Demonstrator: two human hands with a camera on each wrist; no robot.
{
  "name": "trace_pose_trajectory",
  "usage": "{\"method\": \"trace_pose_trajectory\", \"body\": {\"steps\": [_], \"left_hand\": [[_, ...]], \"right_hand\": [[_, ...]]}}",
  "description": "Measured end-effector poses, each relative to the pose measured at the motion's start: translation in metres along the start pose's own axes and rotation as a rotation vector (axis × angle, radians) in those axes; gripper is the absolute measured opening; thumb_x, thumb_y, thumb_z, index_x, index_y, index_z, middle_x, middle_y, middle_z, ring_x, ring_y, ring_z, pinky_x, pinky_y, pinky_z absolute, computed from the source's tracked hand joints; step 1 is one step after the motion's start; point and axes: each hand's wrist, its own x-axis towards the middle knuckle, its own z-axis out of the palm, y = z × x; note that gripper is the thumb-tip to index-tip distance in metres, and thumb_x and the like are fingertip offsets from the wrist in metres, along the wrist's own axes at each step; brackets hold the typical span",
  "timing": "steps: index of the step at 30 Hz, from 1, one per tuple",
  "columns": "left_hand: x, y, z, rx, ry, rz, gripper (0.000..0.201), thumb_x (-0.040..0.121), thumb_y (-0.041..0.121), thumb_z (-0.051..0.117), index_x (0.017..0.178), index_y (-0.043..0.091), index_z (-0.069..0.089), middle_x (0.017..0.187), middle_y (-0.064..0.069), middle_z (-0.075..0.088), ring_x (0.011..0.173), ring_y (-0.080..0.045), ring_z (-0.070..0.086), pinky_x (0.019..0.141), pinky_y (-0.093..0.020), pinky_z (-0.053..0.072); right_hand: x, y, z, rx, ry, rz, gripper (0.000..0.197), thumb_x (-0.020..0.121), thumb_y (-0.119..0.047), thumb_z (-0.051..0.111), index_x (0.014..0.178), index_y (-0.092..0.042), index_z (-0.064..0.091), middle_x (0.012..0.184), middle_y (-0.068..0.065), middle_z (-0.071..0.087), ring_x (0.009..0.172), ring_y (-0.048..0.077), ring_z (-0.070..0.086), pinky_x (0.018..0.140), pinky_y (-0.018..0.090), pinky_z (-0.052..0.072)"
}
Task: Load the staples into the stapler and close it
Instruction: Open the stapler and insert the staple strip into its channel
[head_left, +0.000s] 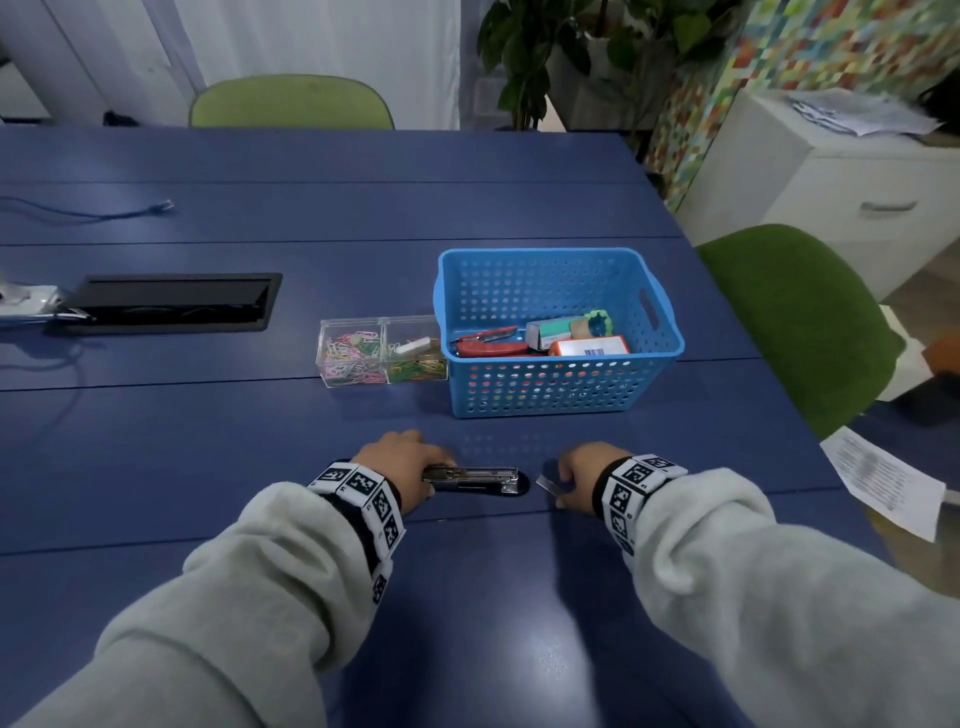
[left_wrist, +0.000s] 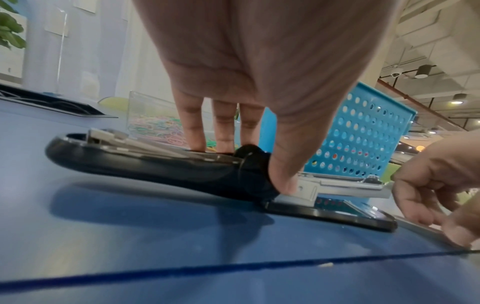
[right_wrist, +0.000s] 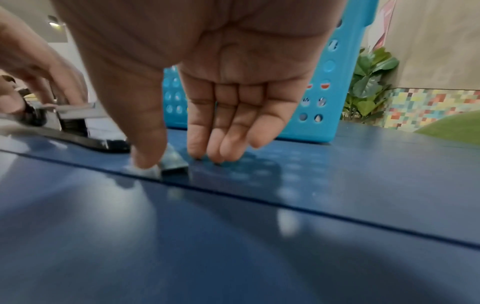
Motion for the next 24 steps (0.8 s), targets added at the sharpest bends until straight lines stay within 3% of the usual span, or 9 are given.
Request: {"method": "trace_pose_trajectory", "body": {"steps": [3,8,11,14,18,21,24], "left_hand": [[0.001,0.001,-0.001,0.017,-0.007,0.002,0.042,0.088,0.024,0.06,0.125,0.042,0.053,0.124,-0.005,0.051,0.121,-0.027,0.047,0.101,-0.042,0.044],[0.001,0.003,-0.002,0.023,-0.022,0.003,0.041,0.087,0.024,0.06,0.124,0.041,0.054,0.122,-0.004,0.052,0.119,-0.027,0.048,0.1,-0.042,0.044],[-0.001,0.004,-0.004,0.02,-0.029,-0.002,0.042,0.087,0.024,0.061,0.124,0.041,0.053,0.122,-0.004,0.052,0.119,-0.027,0.048,0.1,-0.043,0.045],[-0.001,0.006,-0.004,0.015,-0.036,0.001,0.042,0.086,0.024,0.062,0.124,0.041,0.053,0.122,-0.004,0.052,0.119,-0.027,0.048,0.101,-0.043,0.044],[0.001,0.012,-0.003,0.018,-0.053,0.009,0.043,0.085,0.025,0.063,0.124,0.041,0.053,0.125,-0.004,0.051,0.121,-0.027,0.047,0.103,-0.043,0.043],[0.003,0.016,-0.003,0.019,-0.064,0.012,0.044,0.085,0.026,0.063,0.124,0.042,0.053,0.125,-0.004,0.051,0.121,-0.027,0.047,0.102,-0.044,0.043],[0.003,0.017,-0.002,0.017,-0.065,0.015,0.044,0.084,0.027,0.064,0.124,0.043,0.053,0.124,-0.004,0.052,0.12,-0.027,0.048,0.102,-0.044,0.044]], "right_hand": [[0.002,-0.001,0.001,-0.013,0.017,0.017,0.027,0.082,-0.033,0.062,0.102,-0.016,0.062,0.111,0.007,0.066,0.1,0.029,0.063,0.081,0.031,0.05],[0.001,-0.001,-0.004,0.001,0.013,0.053,0.015,0.077,-0.03,0.06,0.082,-0.017,0.058,0.085,0.004,0.061,0.076,0.028,0.06,0.067,0.029,0.049],[-0.004,0.003,-0.012,0.128,0.077,0.031,0.02,0.078,-0.029,0.061,0.089,-0.013,0.064,0.087,0.004,0.062,0.087,0.027,0.063,0.075,0.031,0.052],[-0.009,-0.002,-0.016,0.316,0.189,-0.074,0.021,0.079,-0.026,0.064,0.098,-0.016,0.066,0.086,-0.004,0.058,0.091,0.021,0.062,0.087,0.031,0.052],[-0.013,-0.021,-0.02,0.199,0.167,-0.26,0.026,0.083,-0.022,0.06,0.107,-0.016,0.067,0.093,-0.004,0.052,0.102,0.023,0.059,0.092,0.031,0.048],[-0.011,-0.029,-0.018,0.128,0.146,-0.285,0.024,0.085,-0.023,0.057,0.105,-0.015,0.067,0.108,0.008,0.059,0.104,0.028,0.057,0.091,0.035,0.049],[-0.009,-0.031,-0.012,0.087,0.149,-0.274,0.022,0.083,-0.022,0.058,0.101,-0.016,0.068,0.111,0.01,0.059,0.104,0.03,0.057,0.089,0.035,0.05]]}}
